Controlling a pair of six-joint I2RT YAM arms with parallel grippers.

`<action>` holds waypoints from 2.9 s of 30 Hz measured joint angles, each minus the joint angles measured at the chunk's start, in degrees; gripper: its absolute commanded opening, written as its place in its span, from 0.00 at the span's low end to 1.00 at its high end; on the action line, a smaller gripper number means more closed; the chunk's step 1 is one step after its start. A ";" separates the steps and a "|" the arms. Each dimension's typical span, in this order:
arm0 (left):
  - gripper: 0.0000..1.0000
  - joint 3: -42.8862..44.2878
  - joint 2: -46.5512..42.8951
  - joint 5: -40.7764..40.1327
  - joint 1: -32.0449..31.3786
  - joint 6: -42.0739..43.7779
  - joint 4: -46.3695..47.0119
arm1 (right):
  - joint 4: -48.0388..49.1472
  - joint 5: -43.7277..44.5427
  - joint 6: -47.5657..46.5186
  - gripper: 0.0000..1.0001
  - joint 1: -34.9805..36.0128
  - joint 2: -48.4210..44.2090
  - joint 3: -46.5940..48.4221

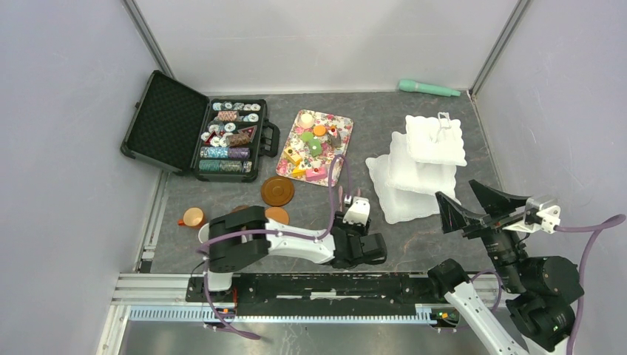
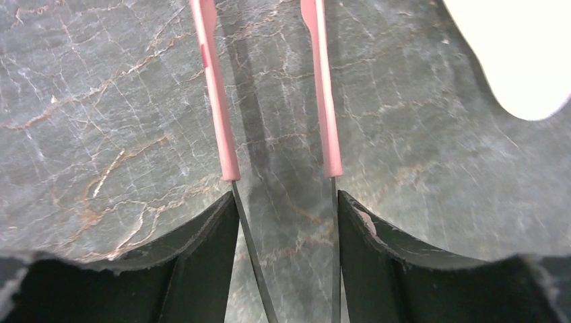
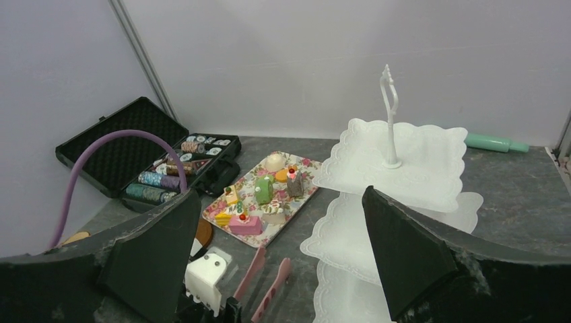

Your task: Serve the afternoon tea

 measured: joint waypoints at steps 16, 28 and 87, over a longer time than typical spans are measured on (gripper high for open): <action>0.56 -3.61 -26.49 23.63 8.02 14.53 -8.72 | -0.85 1.97 -0.87 0.98 0.00 0.46 1.60; 0.59 2.84 -42.34 34.62 25.57 23.87 -21.24 | -0.13 2.43 -0.46 0.98 0.00 0.55 -4.50; 0.58 30.86 4.15 36.20 40.22 26.60 -9.46 | 7.58 7.89 -1.49 0.98 0.11 5.16 -7.61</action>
